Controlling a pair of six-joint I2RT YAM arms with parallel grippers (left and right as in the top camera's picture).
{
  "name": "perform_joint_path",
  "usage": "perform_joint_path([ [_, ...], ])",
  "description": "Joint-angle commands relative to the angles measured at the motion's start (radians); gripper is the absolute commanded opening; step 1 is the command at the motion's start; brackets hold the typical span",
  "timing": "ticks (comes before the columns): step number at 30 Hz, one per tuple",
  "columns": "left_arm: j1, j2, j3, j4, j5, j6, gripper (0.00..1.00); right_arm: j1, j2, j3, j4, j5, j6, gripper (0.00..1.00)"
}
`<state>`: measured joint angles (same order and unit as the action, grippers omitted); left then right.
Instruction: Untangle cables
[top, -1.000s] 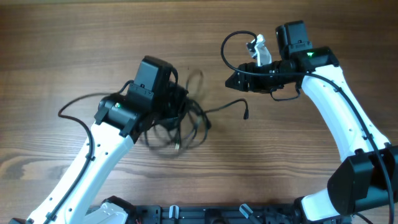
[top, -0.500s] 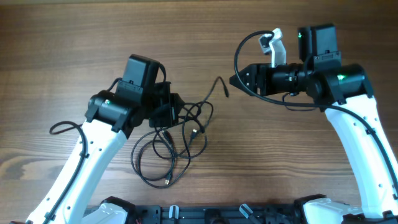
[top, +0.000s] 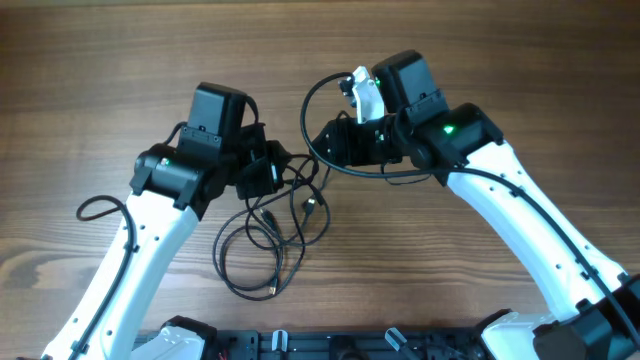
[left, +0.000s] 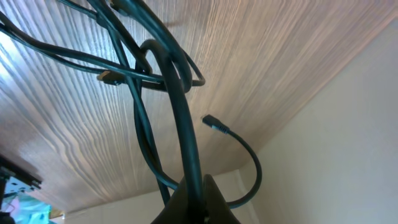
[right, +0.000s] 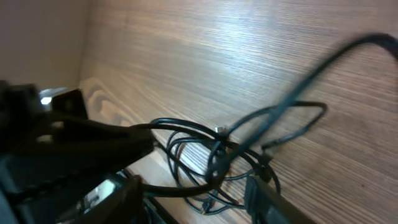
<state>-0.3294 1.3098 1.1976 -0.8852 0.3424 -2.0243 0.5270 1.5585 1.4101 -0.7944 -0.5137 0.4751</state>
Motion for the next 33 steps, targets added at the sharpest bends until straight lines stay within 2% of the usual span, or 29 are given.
perform_joint_path([
  [1, 0.025, -0.005, 0.005, 0.005, 0.005, -0.157, 0.04, 0.003, 0.027, 0.003, -0.005, 0.090, 0.089, 0.50],
  [4, 0.027, -0.005, 0.005, 0.005, 0.005, -0.156, 0.04, 0.002, 0.031, 0.003, -0.025, 0.170, 0.138, 0.50],
  [5, 0.026, -0.005, 0.005, 0.005, 0.005, -0.122, 0.04, 0.001, 0.034, 0.003, -0.021, 0.200, 0.147, 0.50],
  [6, 0.024, -0.005, 0.005, 0.005, 0.003, -0.027, 0.04, -0.004, 0.034, 0.003, -0.018, 0.216, 0.156, 0.51],
  [7, 0.025, -0.005, 0.005, 0.024, -0.017, 0.147, 0.04, -0.016, 0.035, 0.003, -0.014, 0.219, 0.155, 0.51],
  [8, 0.025, -0.005, 0.005, 0.042, -0.028, 0.252, 0.04, -0.031, 0.035, 0.003, -0.016, 0.218, 0.154, 0.51],
  [10, 0.025, -0.005, 0.005, 0.061, -0.073, 0.577, 0.04, -0.082, 0.035, 0.003, -0.030, 0.199, 0.153, 0.51],
  [13, 0.025, -0.005, 0.005, 0.067, -0.108, 0.869, 0.04, -0.134, 0.035, 0.003, -0.026, 0.120, 0.130, 0.51],
  [15, 0.024, -0.005, 0.005, 0.095, -0.108, 1.048, 0.04, -0.145, 0.035, 0.003, -0.021, 0.069, 0.128, 0.57],
  [23, 0.025, -0.005, 0.005, 0.126, -0.109, 1.054, 0.04, -0.140, 0.097, 0.003, -0.021, -0.061, 0.121, 0.57],
  [28, 0.025, -0.005, 0.005, 0.134, -0.109, 1.162, 0.04, -0.157, 0.111, 0.003, -0.035, -0.061, -0.049, 0.56],
  [33, 0.025, -0.005, 0.005, 0.159, -0.109, 1.234, 0.04, -0.228, 0.111, 0.003, -0.074, -0.091, -0.037, 0.57],
])
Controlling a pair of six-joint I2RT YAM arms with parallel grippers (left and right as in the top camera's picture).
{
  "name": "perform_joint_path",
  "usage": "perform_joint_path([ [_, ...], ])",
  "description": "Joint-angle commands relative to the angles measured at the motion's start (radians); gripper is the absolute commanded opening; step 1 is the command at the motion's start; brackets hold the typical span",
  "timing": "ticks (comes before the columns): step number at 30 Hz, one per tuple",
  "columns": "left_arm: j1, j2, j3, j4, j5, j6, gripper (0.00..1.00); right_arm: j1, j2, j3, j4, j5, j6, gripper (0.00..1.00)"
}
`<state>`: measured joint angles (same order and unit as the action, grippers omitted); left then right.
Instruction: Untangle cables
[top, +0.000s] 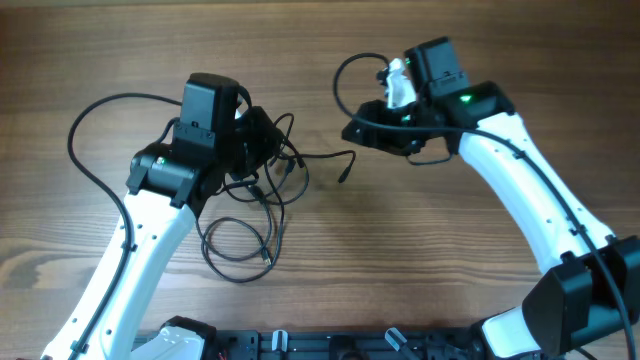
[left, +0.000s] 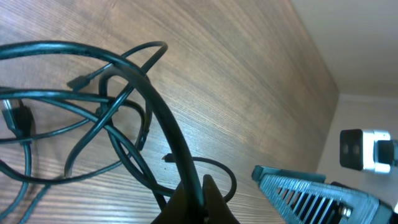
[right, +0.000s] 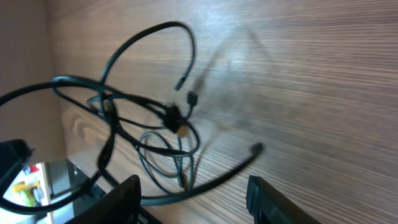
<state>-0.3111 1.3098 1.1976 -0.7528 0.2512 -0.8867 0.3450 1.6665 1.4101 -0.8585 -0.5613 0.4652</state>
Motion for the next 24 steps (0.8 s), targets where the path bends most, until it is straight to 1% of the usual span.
perform_joint_path([
  [1, 0.006, -0.005, 0.005, 0.036, -0.022, 0.098, 0.04, -0.052, 0.004, 0.003, -0.015, -0.043, 0.015, 0.57],
  [6, 0.006, -0.005, 0.005, 0.044, -0.044, 0.098, 0.04, -0.016, 0.007, 0.003, 0.003, -0.043, 0.152, 0.57],
  [10, 0.006, -0.005, 0.005, 0.044, -0.044, 0.098, 0.04, 0.020, 0.042, 0.003, 0.033, -0.044, 0.244, 0.57],
  [14, 0.006, -0.005, 0.005, 0.043, -0.067, 0.099, 0.04, 0.024, 0.078, 0.003, 0.040, -0.097, 0.276, 0.56],
  [18, 0.006, -0.005, 0.005, 0.043, -0.071, 0.099, 0.04, 0.028, 0.100, 0.003, 0.032, -0.098, 0.322, 0.54],
  [20, 0.006, -0.005, 0.005, 0.043, -0.071, 0.098, 0.04, 0.031, 0.111, 0.003, 0.032, -0.089, 0.368, 0.50],
  [21, 0.006, -0.005, 0.005, 0.043, -0.071, 0.098, 0.04, 0.031, 0.122, 0.003, 0.038, -0.084, 0.403, 0.45],
  [22, 0.006, -0.005, 0.005, 0.043, -0.071, 0.098, 0.04, 0.031, 0.126, 0.003, 0.040, -0.085, 0.412, 0.42],
  [23, 0.006, -0.005, 0.005, 0.043, -0.071, 0.098, 0.04, 0.031, 0.139, 0.003, 0.042, -0.085, 0.435, 0.36],
  [24, 0.006, -0.005, 0.005, 0.043, -0.071, 0.098, 0.04, 0.031, 0.144, 0.003, 0.043, -0.085, 0.436, 0.33],
])
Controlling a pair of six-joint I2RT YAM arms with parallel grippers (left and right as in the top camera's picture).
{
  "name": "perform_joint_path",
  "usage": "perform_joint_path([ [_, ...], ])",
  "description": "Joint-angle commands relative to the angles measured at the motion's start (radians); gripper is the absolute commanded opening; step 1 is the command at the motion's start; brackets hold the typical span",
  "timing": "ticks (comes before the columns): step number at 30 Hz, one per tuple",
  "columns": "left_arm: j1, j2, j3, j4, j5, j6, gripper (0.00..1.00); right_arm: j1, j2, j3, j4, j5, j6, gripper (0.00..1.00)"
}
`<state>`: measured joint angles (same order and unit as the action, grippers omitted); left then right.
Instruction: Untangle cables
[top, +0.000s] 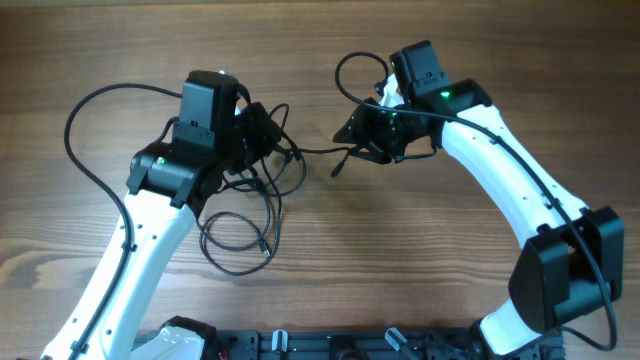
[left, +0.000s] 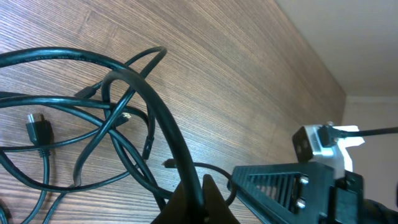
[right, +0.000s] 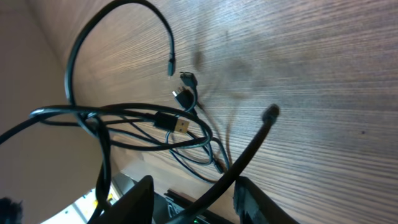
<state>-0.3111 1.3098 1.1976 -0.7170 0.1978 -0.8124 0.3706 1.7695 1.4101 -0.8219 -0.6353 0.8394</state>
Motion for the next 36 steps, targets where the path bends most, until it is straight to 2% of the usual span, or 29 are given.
perform_joint_path([
  [1, 0.006, -0.005, 0.005, 0.007, -0.017, 0.024, 0.04, 0.005, 0.043, 0.003, 0.006, -0.009, 0.057, 0.28],
  [5, 0.006, -0.005, 0.005, 0.007, -0.017, 0.024, 0.04, 0.005, 0.044, 0.003, 0.011, 0.014, 0.016, 0.04],
  [16, 0.006, -0.005, 0.005, 0.007, -0.017, 0.024, 0.04, 0.002, 0.023, 0.010, 0.034, 0.023, -0.056, 0.04],
  [19, 0.006, -0.005, 0.005, 0.007, -0.017, 0.024, 0.04, 0.001, 0.023, 0.010, 0.032, 0.029, -0.058, 0.22],
  [20, 0.006, -0.005, 0.005, 0.007, -0.017, 0.024, 0.04, 0.000, 0.023, 0.010, 0.031, 0.038, -0.058, 0.37],
  [21, 0.006, -0.005, 0.005, 0.007, -0.017, 0.024, 0.04, -0.004, 0.023, 0.010, 0.031, 0.048, -0.058, 0.45],
  [22, 0.006, -0.005, 0.005, 0.007, -0.017, 0.024, 0.04, -0.012, 0.023, 0.009, 0.031, 0.066, -0.057, 0.58],
  [23, 0.006, -0.005, 0.005, 0.007, -0.018, 0.024, 0.04, -0.019, 0.023, 0.009, 0.028, 0.084, -0.057, 0.64],
  [25, 0.006, -0.005, 0.005, 0.007, -0.027, 0.024, 0.04, -0.039, 0.023, 0.009, 0.006, 0.074, -0.087, 0.64],
  [28, 0.006, -0.005, 0.005, 0.006, -0.047, 0.024, 0.04, -0.059, 0.023, 0.009, 0.000, -0.014, -0.278, 0.59],
  [31, 0.006, -0.005, 0.005, 0.007, -0.047, 0.024, 0.04, -0.086, 0.023, 0.009, -0.010, -0.119, -0.309, 0.59],
  [34, 0.006, -0.005, 0.005, 0.008, -0.047, 0.024, 0.04, -0.099, 0.023, 0.008, -0.051, -0.114, -0.127, 0.54],
  [36, 0.006, -0.004, 0.005, 0.015, -0.047, 0.024, 0.04, -0.093, 0.023, 0.001, -0.062, -0.093, 0.100, 0.48],
])
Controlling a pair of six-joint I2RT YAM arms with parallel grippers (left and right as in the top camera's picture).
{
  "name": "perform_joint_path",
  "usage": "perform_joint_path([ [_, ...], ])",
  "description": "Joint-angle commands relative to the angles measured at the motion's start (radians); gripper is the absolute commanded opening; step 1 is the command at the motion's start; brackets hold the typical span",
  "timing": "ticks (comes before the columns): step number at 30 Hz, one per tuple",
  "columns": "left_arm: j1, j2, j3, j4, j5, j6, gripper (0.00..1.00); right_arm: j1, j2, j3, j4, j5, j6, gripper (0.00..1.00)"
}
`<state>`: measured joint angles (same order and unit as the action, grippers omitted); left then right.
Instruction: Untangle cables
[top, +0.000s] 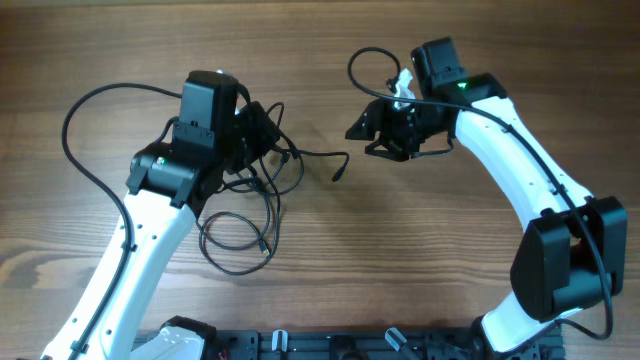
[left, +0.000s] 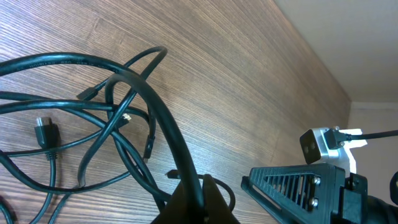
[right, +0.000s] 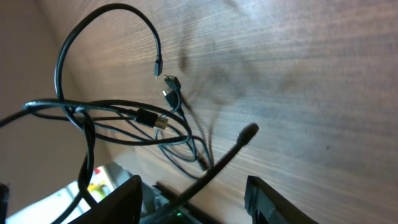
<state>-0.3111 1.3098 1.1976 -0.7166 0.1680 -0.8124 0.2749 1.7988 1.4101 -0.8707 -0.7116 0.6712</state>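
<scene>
A tangle of black cables lies left of the table's middle. My left gripper sits on its upper edge, shut on one thick cable that runs out of its jaws. One big loop swings out to the left and a smaller one lies nearer the front. A loose cable end points right. My right gripper hovers just right of that end, open; the end shows in the gap of the gripper, ungripped. A USB plug sits in the tangle.
The wooden table stretches around both arms. A black rail runs along the front edge. The right arm's own wiring loop arches beside its wrist. One right finger shows in the left wrist view.
My right gripper has drawn back a little to the right, away from the tangle, still open. The loose cable end lies where it was. The left gripper has kept its hold and place.
First both grippers were close together over a compact tangle at the table's middle. Then the arms stood apart, the tangle spread, with a big loop out left and one end trailing right. The open right gripper then came near that end and now sits slightly farther right.
</scene>
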Motion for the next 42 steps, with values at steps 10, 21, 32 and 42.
perform_joint_path([
  [10, 0.006, -0.005, 0.005, 0.022, -0.017, 0.023, 0.04, 0.078, -0.005, 0.001, 0.055, 0.026, 0.667, 0.55],
  [21, 0.006, -0.005, 0.005, 0.021, -0.016, 0.023, 0.04, 0.093, -0.005, 0.002, 0.083, 0.140, 0.466, 0.04],
  [32, -0.063, -0.005, 0.005, 0.022, -0.002, 0.012, 0.04, 0.111, -0.006, 0.013, 0.409, 0.021, 0.490, 0.04],
  [42, -0.076, -0.005, 0.005, 0.031, -0.023, -0.002, 0.04, 0.110, -0.006, 0.013, 0.598, -0.307, 0.309, 0.04],
])
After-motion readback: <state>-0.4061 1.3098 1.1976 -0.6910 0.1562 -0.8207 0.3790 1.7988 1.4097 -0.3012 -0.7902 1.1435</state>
